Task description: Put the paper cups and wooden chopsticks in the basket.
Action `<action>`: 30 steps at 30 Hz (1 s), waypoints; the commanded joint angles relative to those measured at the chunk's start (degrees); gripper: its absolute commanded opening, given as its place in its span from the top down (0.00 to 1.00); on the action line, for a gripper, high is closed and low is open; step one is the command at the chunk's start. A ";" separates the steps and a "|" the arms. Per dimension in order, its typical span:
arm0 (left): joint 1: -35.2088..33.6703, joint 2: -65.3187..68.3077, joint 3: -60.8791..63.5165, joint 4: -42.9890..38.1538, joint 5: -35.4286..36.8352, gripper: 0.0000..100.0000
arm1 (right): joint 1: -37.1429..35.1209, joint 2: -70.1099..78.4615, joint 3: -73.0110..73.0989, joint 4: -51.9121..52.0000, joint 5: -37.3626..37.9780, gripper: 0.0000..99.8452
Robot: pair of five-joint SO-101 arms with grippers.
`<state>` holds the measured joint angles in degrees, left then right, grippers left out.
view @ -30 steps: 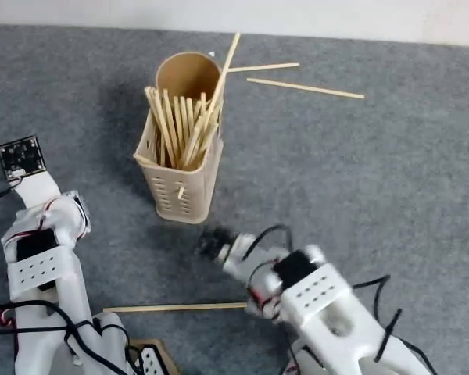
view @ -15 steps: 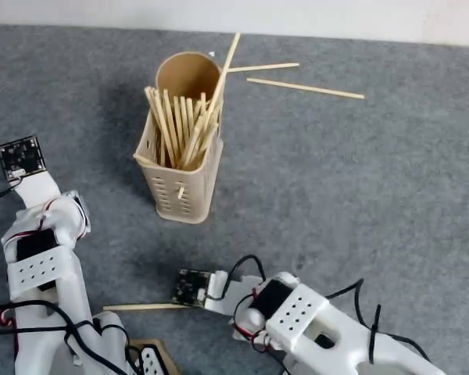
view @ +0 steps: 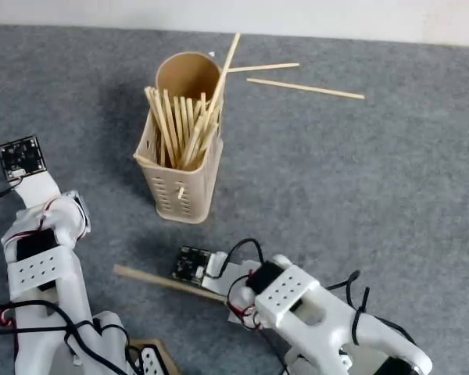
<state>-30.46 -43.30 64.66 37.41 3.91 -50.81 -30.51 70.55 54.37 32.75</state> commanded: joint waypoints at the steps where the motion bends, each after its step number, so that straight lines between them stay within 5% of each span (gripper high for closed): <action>1: -0.48 -0.04 -1.27 0.18 -0.53 0.85 | 6.20 -1.10 -2.59 5.76 -0.18 0.99; 11: -0.48 -0.04 -1.27 0.09 -0.53 0.85 | 29.14 -16.40 -25.10 26.42 0.00 0.99; 30: -0.13 -0.04 -1.10 -0.09 -0.53 0.85 | 29.67 -19.38 -74.77 46.64 -0.09 0.99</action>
<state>-30.46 -43.30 64.66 37.41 3.91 -22.51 -51.60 5.76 99.47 33.10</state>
